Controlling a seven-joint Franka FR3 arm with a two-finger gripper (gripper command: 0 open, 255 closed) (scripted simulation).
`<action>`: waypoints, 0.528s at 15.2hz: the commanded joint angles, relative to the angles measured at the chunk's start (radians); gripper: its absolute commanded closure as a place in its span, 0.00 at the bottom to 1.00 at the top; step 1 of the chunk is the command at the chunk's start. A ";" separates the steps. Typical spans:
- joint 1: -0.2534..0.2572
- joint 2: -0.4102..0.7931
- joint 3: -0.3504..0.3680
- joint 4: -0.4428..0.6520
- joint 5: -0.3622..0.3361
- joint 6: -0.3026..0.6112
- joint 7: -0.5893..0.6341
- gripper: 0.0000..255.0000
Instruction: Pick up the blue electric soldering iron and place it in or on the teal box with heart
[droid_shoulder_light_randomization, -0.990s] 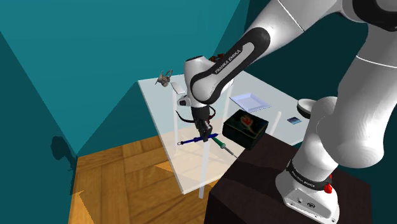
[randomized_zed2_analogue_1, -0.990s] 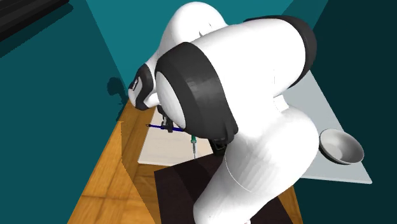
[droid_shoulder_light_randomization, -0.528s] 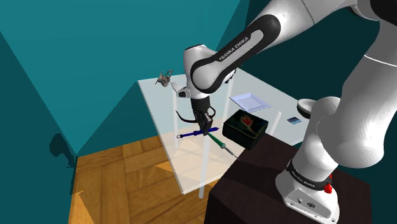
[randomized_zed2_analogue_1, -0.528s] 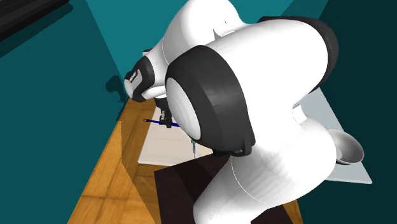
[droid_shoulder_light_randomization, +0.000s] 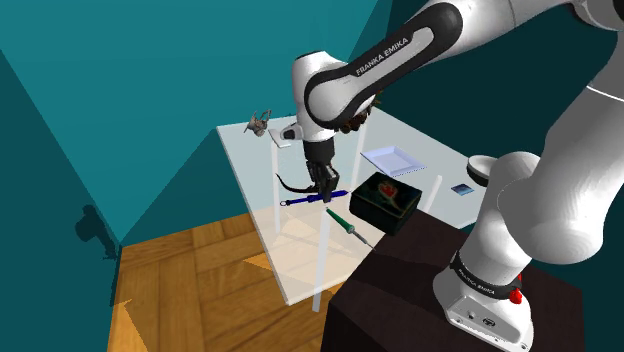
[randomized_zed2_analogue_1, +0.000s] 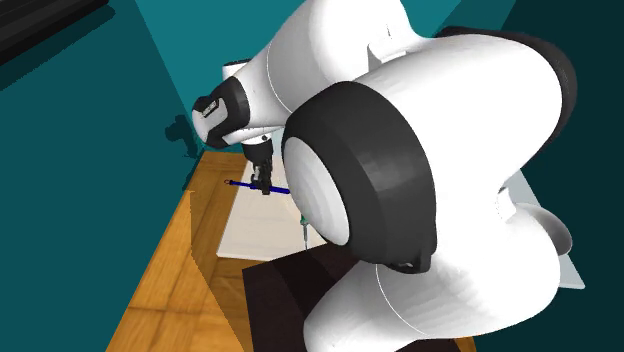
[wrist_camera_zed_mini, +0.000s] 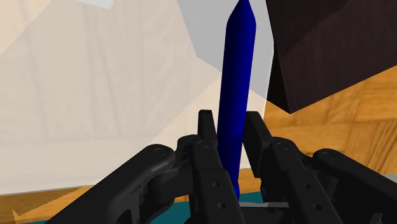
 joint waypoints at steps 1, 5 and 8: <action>-0.019 -0.029 -0.019 -0.024 -0.017 -0.006 -0.027 1.00; -0.073 -0.103 -0.073 -0.095 -0.070 -0.012 -0.098 1.00; -0.118 -0.151 -0.117 -0.137 -0.115 -0.019 -0.155 1.00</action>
